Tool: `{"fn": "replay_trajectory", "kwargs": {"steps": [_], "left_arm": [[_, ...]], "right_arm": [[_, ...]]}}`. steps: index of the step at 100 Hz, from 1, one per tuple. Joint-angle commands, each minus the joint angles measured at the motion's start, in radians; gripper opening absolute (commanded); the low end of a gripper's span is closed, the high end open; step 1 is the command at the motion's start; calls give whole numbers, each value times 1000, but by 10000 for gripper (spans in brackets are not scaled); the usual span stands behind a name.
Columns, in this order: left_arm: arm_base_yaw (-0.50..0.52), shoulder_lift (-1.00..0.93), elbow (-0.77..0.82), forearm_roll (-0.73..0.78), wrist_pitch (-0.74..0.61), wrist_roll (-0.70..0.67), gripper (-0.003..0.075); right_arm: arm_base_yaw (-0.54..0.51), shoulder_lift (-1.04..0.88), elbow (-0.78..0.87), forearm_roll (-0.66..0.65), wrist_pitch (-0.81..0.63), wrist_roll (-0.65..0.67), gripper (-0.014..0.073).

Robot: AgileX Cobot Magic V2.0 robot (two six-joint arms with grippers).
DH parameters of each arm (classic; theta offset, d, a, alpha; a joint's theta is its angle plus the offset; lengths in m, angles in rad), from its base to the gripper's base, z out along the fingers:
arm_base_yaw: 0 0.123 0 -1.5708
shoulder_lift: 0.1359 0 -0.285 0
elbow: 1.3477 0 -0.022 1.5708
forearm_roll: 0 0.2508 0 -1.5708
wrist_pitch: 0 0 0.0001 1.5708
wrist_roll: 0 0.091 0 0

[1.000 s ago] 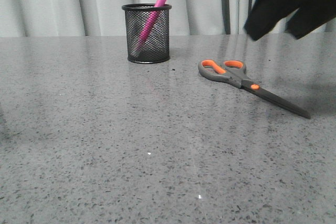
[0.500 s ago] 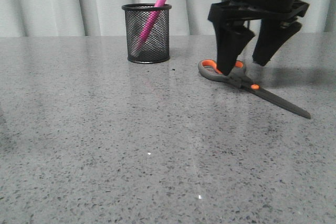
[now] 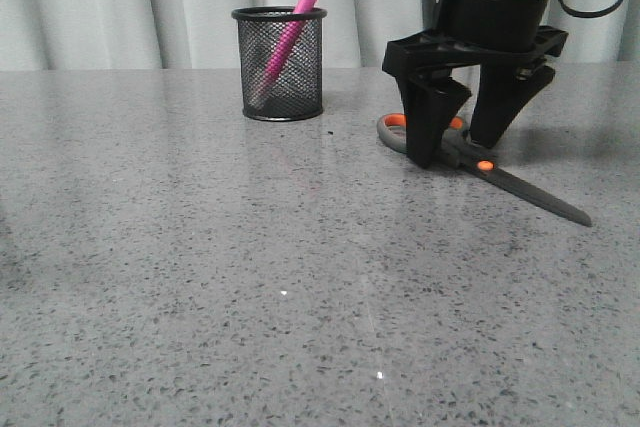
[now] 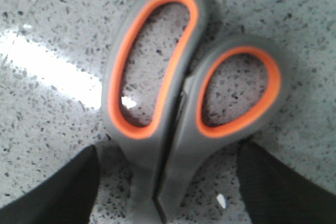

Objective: Put pen and scissors into bin
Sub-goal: 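Grasp the grey-and-orange scissors by the handles with the right gripper, then carry the scissors over the cup and lower blades first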

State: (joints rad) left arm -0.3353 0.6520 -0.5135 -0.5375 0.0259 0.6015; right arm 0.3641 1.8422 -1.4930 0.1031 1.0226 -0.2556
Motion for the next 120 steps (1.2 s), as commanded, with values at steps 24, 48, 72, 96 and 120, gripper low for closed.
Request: {"fn": "replay_trajectory", "kwargs": {"steps": [24,48,72,96,120], "left_arm": [[3,-4,-28,-11,-81,-2,-19],[3,-4,-28,-11,-81,-2,-19],[3,-4,-28,-11,-85,-2,-19],[3,-4,-28,-11,-91,-2,-19],[3,-4,-28,-11,-91,-2,-19]], "right_arm": [[-3,-27,-29,3,55,-1,56],[-3,-87,-29,3,56,-1,-76],[-3,-303,10,98,-239,-3,-76],[62,-361,62,232,-727,-38,-76],[158,-230,62,232,-1206,-38,-76]]}}
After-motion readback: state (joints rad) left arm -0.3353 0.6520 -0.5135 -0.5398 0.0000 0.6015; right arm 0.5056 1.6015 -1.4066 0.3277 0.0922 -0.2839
